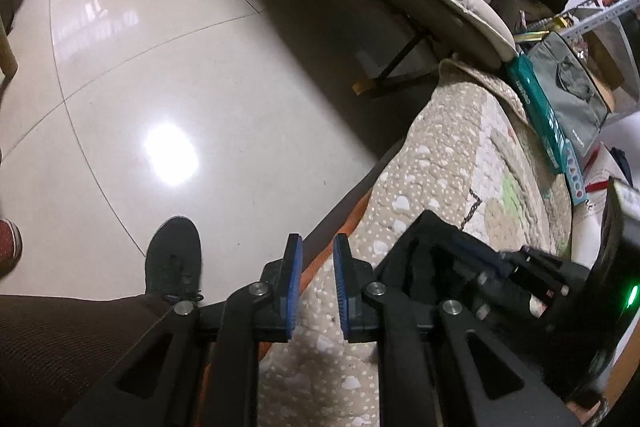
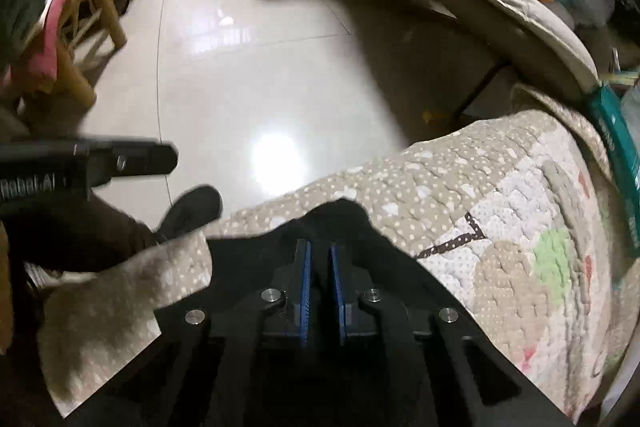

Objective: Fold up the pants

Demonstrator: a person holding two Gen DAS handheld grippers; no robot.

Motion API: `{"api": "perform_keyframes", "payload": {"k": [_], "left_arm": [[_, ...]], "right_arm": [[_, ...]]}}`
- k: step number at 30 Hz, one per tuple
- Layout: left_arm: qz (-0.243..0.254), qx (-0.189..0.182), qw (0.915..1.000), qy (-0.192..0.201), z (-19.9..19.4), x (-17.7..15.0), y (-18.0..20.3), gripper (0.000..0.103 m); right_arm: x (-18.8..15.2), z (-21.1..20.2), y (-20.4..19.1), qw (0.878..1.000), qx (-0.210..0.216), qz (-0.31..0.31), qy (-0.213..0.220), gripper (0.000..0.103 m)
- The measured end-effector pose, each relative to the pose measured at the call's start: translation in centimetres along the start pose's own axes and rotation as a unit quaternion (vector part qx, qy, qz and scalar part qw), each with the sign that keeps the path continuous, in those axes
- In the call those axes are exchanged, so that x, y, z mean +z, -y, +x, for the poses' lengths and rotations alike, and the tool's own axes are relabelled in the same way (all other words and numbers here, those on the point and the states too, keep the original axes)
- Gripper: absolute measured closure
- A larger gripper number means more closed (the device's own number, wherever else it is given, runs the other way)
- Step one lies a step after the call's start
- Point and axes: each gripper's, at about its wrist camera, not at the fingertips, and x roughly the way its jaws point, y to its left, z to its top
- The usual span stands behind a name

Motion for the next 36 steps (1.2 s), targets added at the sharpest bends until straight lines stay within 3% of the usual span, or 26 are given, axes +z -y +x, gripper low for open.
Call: {"api": "perform_keyframes", "payload": {"k": [6, 9, 10, 12, 13, 14, 17, 21, 24, 25, 26, 27, 29, 32, 36], "left_arm": [[0.019, -0.002, 0.9998, -0.003, 0.3, -0.3, 0.9, 0.089], [0.016, -0.013, 0.9997, -0.012, 0.7, -0.7, 0.8, 0.082], [0.011, -0.022, 0.9995, -0.018, 0.9, -0.8, 0.7, 0.076], [-0.001, -0.048, 0.9983, -0.031, 1.4, -1.1, 0.6, 0.068], [-0.007, -0.062, 0.9974, -0.036, 1.7, -1.3, 0.7, 0.065], [-0.011, -0.073, 0.9965, -0.040, 1.8, -1.4, 0.8, 0.062], [-0.005, -0.093, 0.9951, -0.036, 1.9, -2.2, 2.1, 0.053], [0.037, -0.076, 0.9963, -0.010, 2.4, -3.5, 4.7, 0.039], [0.063, -0.062, 0.9959, -0.023, 4.1, -4.1, 5.8, 0.039], [0.068, -0.059, 0.9953, -0.034, 4.8, -4.3, 6.0, 0.039], [0.072, -0.060, 0.9946, -0.046, 5.3, -4.5, 6.0, 0.040], [0.074, -0.058, 0.9941, -0.055, 5.7, -4.5, 6.1, 0.043], [0.075, -0.068, 0.9931, -0.060, 5.5, -4.2, 6.2, 0.066], [0.081, -0.099, 0.9895, -0.067, 4.7, -4.2, 6.6, 0.080], [0.084, -0.126, 0.9866, -0.061, 2.9, -4.4, 7.2, 0.082]], "right_arm": [[3.4, 1.2, 3.5, 0.996, 0.016, 0.084, 0.013, 0.094], [4.2, 2.3, 4.1, 0.991, 0.051, 0.121, 0.004, 0.094], [4.3, 2.3, 4.4, 0.989, 0.066, 0.133, 0.003, 0.088], [4.2, 1.8, 5.5, 0.983, 0.091, 0.161, 0.011, 0.059], [4.1, 1.5, 5.9, 0.981, 0.095, 0.168, 0.014, 0.034], [4.0, 1.1, 6.3, 0.980, 0.098, 0.173, 0.018, 0.029], [4.0, 0.6, 6.6, 0.981, 0.104, 0.162, 0.013, 0.029], [3.8, 1.7, 5.6, 0.984, 0.115, 0.136, -0.011, 0.029], [3.8, 3.4, 4.0, 0.988, 0.110, 0.104, -0.036, 0.039], [3.7, 3.9, 3.4, 0.990, 0.102, 0.092, -0.044, 0.051], [3.7, 4.3, 2.7, 0.992, 0.086, 0.076, -0.051, 0.065], [3.7, 4.6, 2.2, 0.994, 0.069, 0.065, -0.055, 0.071], [3.8, 4.6, 2.2, 0.995, 0.051, 0.061, -0.059, 0.088], [3.8, 3.4, 2.5, 0.995, 0.050, 0.072, -0.050, 0.090], [3.7, 1.0, 2.5, 0.996, 0.039, 0.081, -0.028, 0.090]]}}
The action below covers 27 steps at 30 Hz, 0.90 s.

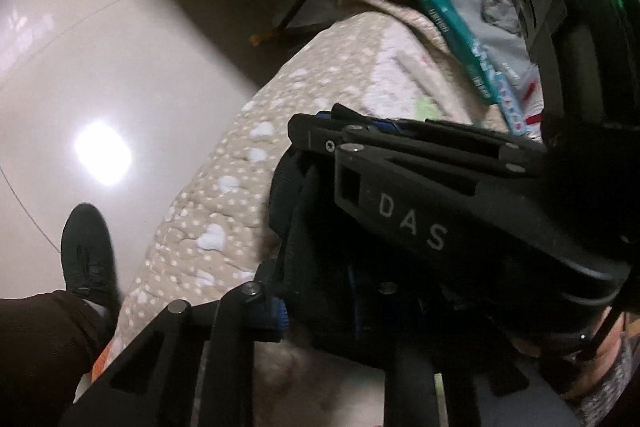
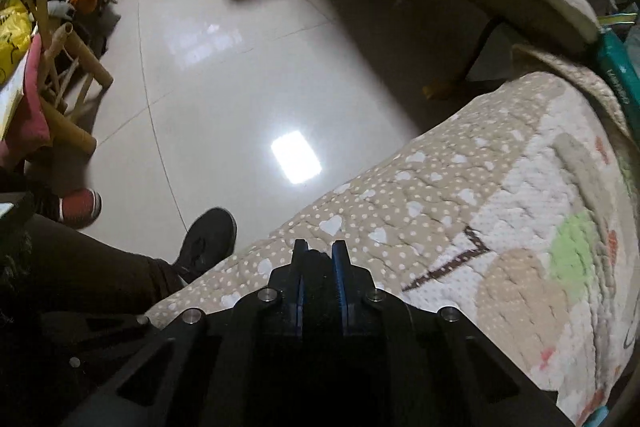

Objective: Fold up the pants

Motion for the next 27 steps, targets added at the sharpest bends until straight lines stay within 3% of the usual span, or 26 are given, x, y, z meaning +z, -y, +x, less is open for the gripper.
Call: {"api": "perform_keyframes", "payload": {"k": [6, 11, 18, 22, 24, 26, 27], "left_arm": [[0.046, -0.019, 0.9985, 0.023, -2.3, -0.4, 4.0, 0.082], [0.070, -0.047, 0.9964, -0.006, -1.1, -1.3, 8.8, 0.082], [0.156, -0.049, 0.9842, -0.068, 4.6, -5.8, 17.4, 0.082], [0.219, -0.036, 0.9695, -0.104, 8.1, -9.5, 20.9, 0.081], [0.235, -0.037, 0.9625, -0.130, 8.5, -11.2, 21.6, 0.078], [0.249, -0.053, 0.9562, -0.145, 7.5, -12.2, 21.7, 0.073], [0.257, -0.058, 0.9538, -0.145, 6.9, -12.3, 21.7, 0.073]], "right_arm": [[-1.2, -5.3, 1.3, 0.998, 0.006, 0.038, 0.058, 0.090], [-4.2, -9.4, 4.1, 0.991, 0.005, 0.088, 0.098, 0.090], [-13.7, -13.3, 11.9, 0.972, -0.015, 0.199, 0.124, 0.090], [-20.2, -13.4, 16.0, 0.956, -0.022, 0.266, 0.121, 0.090], [-23.4, -12.5, 18.0, 0.948, -0.023, 0.301, 0.102, 0.084], [-26.1, -11.9, 19.6, 0.939, -0.051, 0.330, 0.087, 0.051], [-27.0, -12.0, 20.2, 0.934, -0.066, 0.341, 0.088, 0.043]]}}
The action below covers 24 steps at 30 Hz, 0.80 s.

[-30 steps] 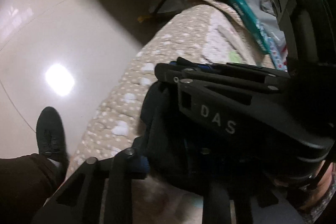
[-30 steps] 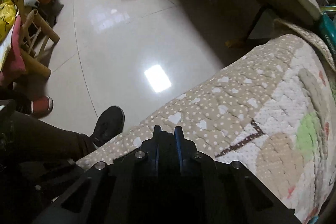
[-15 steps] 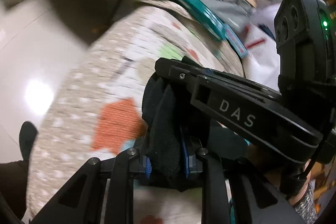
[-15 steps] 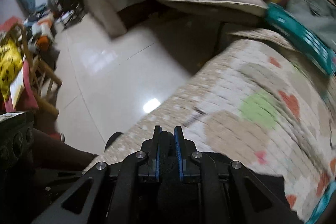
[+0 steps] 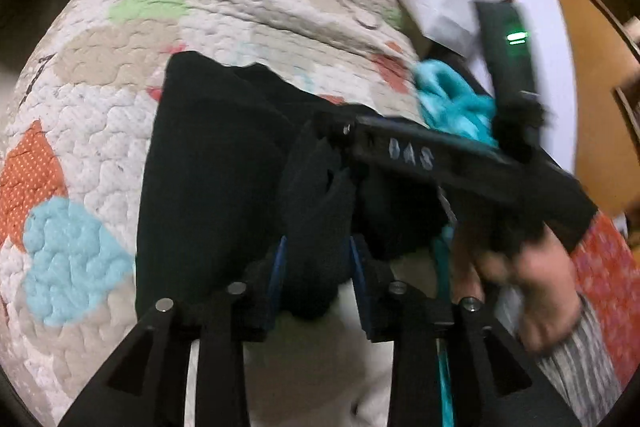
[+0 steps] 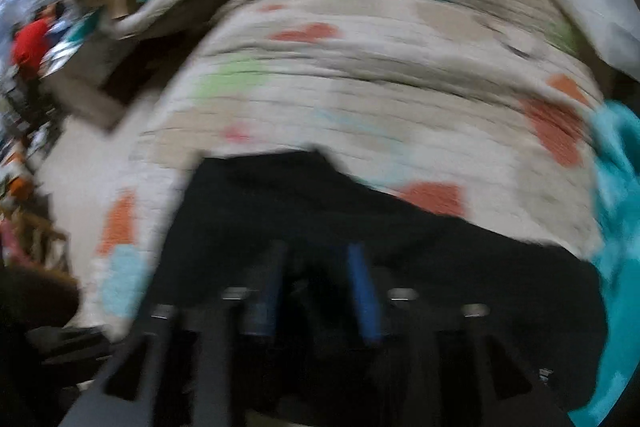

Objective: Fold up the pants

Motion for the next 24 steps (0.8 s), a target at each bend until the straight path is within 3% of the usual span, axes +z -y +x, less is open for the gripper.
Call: {"api": "perform_keyframes", "payload": {"k": [2, 4, 7, 9, 12, 14, 17, 20, 22, 24], "left_arm": [[0.016, 0.003, 0.9998, 0.011, -1.7, -0.4, -0.3, 0.071], [-0.011, 0.027, 0.9988, 0.038, -3.9, -0.5, -1.8, 0.070], [-0.106, 0.072, 0.9883, 0.082, -7.1, -1.6, -4.8, 0.070], [-0.148, 0.100, 0.9790, 0.099, -8.7, -3.0, -6.1, 0.067], [-0.154, 0.133, 0.9757, 0.082, -9.3, -4.9, -6.9, 0.067], [-0.147, 0.138, 0.9769, 0.071, -8.5, -5.1, -7.3, 0.067], [-0.136, 0.130, 0.9805, 0.057, -6.9, -3.8, -8.1, 0.067], [-0.099, 0.127, 0.9847, 0.067, -6.6, -2.0, -7.8, 0.065], [-0.075, 0.121, 0.9868, 0.078, -6.0, -0.6, -7.5, 0.059], [-0.065, 0.106, 0.9891, 0.079, -5.1, 0.4, -7.4, 0.057]], "right_arm": [[-0.3, -1.0, 2.3, 0.999, -0.029, 0.030, 0.023, 0.038], [0.0, -2.3, 3.3, 0.997, -0.037, 0.053, 0.049, 0.039], [0.8, -4.6, 2.1, 0.993, 0.039, 0.066, 0.088, 0.051], [0.8, -4.9, 0.0, 0.990, 0.092, 0.056, 0.092, 0.052], [0.2, -3.1, -2.8, 0.981, 0.180, 0.040, 0.057, 0.053], [-0.3, -1.0, -3.9, 0.977, 0.207, 0.040, 0.024, 0.053], [-1.7, 1.1, -3.1, 0.986, 0.160, 0.047, -0.024, 0.053], [-2.9, 0.5, -0.1, 0.997, 0.030, 0.058, -0.049, 0.054], [-3.0, -0.8, 2.3, 0.994, -0.001, 0.100, -0.046, 0.053], [-2.0, -2.0, 2.6, 0.994, 0.005, 0.105, -0.023, 0.051]]}}
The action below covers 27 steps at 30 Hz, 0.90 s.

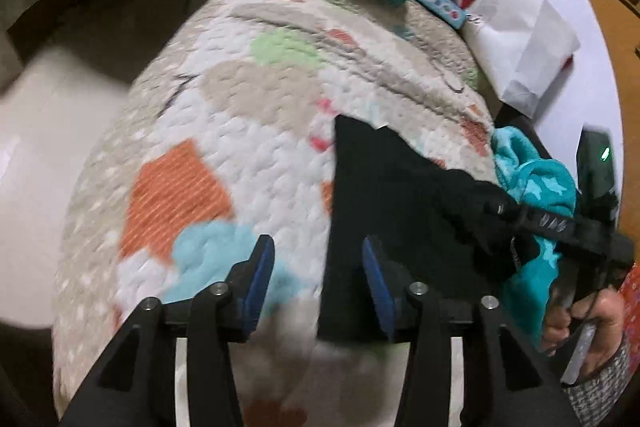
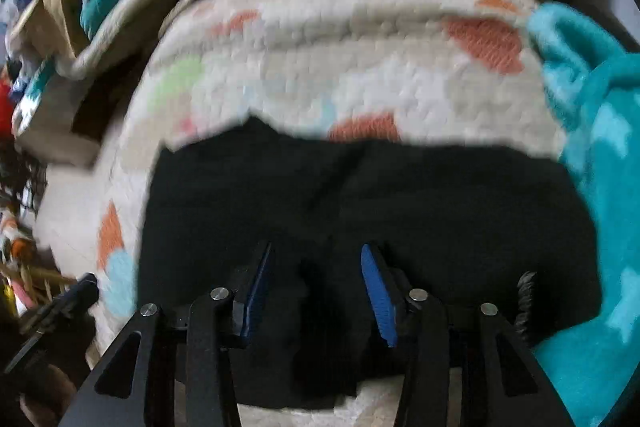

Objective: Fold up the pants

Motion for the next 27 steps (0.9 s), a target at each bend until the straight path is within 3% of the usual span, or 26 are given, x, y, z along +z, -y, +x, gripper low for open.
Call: {"api": "perform_keyframes", "payload": {"k": [3, 5, 10, 11, 12, 13, 14, 20, 27], "left_arm": [[0.006, -0.035, 0.9992, -0.018, 2.4, 0.4, 0.6, 0.056], [0.011, -0.037, 0.9989, -0.028, 3.6, 0.2, 0.7, 0.053], [0.018, -0.038, 0.9981, -0.044, 6.1, -0.7, 1.1, 0.049], [0.025, -0.038, 0.9980, -0.044, 6.3, -0.9, 1.3, 0.053], [0.042, -0.034, 0.9974, -0.048, 6.5, -1.1, 1.7, 0.063], [0.052, -0.031, 0.9968, -0.053, 6.6, -1.2, 1.9, 0.080], [0.054, -0.032, 0.9966, -0.054, 6.6, -1.1, 1.8, 0.083], [0.011, -0.062, 0.9964, -0.056, 5.4, 0.4, -0.1, 0.090], [-0.071, -0.020, 0.9972, -0.010, 2.4, 3.8, -6.3, 0.090]], "right_arm": [[2.4, -0.4, -3.0, 0.998, 0.048, -0.038, 0.016, 0.041], [4.1, 0.7, -6.3, 0.994, 0.076, -0.079, 0.005, 0.031], [5.7, 6.1, -13.6, 0.982, 0.033, -0.175, -0.055, 0.031], [5.8, 7.9, -14.5, 0.978, 0.011, -0.195, -0.074, 0.033], [5.8, 9.1, -14.9, 0.975, 0.001, -0.205, -0.089, 0.042], [5.6, 10.6, -15.0, 0.971, -0.007, -0.209, -0.115, 0.087], [5.3, 11.2, -14.9, 0.969, -0.014, -0.208, -0.130, 0.089], [5.6, 9.8, -14.4, 0.981, 0.017, -0.167, -0.094, 0.091], [8.3, 10.2, -19.2, 0.983, 0.055, -0.162, -0.072, 0.091]]}}
